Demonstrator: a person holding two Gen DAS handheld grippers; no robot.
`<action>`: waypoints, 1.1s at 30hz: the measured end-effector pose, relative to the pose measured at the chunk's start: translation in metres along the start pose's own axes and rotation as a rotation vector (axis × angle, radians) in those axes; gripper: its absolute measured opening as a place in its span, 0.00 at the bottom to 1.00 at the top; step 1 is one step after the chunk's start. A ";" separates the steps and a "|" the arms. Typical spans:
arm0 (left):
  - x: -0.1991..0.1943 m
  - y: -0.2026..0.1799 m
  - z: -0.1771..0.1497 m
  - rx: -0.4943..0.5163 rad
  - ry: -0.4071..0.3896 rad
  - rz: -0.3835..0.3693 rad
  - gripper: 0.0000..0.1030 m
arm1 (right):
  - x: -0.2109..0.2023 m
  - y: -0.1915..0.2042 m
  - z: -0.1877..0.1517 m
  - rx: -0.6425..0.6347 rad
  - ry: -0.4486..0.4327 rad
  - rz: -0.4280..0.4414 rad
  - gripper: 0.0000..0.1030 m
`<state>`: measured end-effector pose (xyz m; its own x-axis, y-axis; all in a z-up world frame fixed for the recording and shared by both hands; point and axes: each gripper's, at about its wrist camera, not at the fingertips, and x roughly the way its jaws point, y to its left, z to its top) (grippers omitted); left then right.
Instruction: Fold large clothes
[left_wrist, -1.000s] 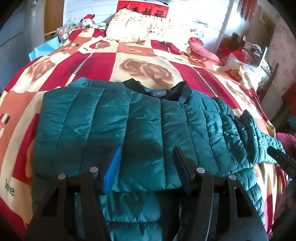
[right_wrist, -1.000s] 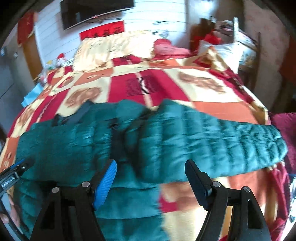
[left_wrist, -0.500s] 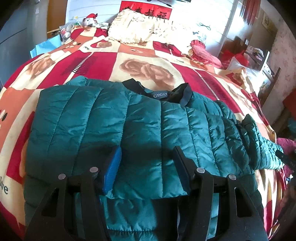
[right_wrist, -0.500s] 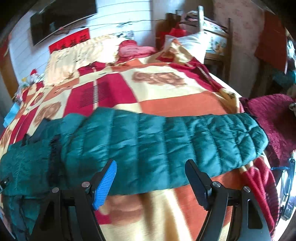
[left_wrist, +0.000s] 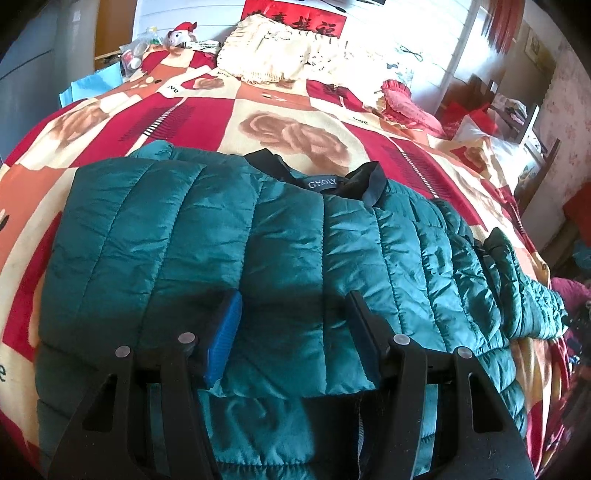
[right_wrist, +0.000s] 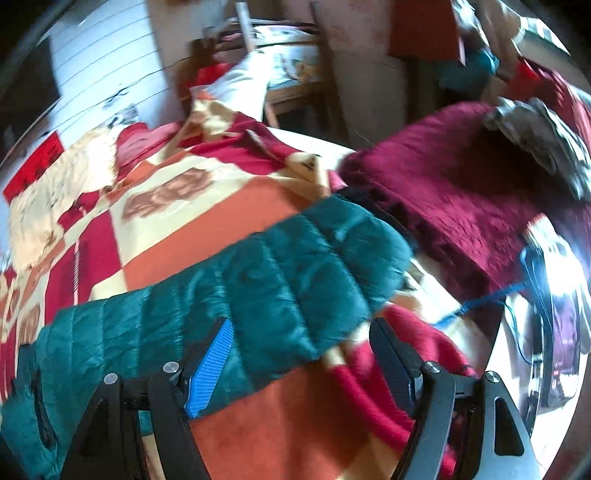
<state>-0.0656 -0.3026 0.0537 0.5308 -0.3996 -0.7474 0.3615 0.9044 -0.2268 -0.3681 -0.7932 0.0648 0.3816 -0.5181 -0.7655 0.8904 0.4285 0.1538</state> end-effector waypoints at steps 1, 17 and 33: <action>0.000 0.001 0.000 0.000 -0.001 -0.002 0.57 | 0.002 -0.004 0.000 0.009 0.007 -0.003 0.72; 0.001 0.002 0.000 0.017 0.006 -0.002 0.58 | 0.056 -0.054 0.030 0.216 0.015 0.130 0.31; -0.032 0.017 0.004 0.002 -0.031 -0.007 0.58 | -0.042 0.037 0.037 -0.078 -0.104 0.411 0.08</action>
<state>-0.0737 -0.2753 0.0763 0.5518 -0.4107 -0.7259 0.3672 0.9011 -0.2307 -0.3416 -0.7831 0.1256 0.7272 -0.3624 -0.5829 0.6390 0.6674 0.3824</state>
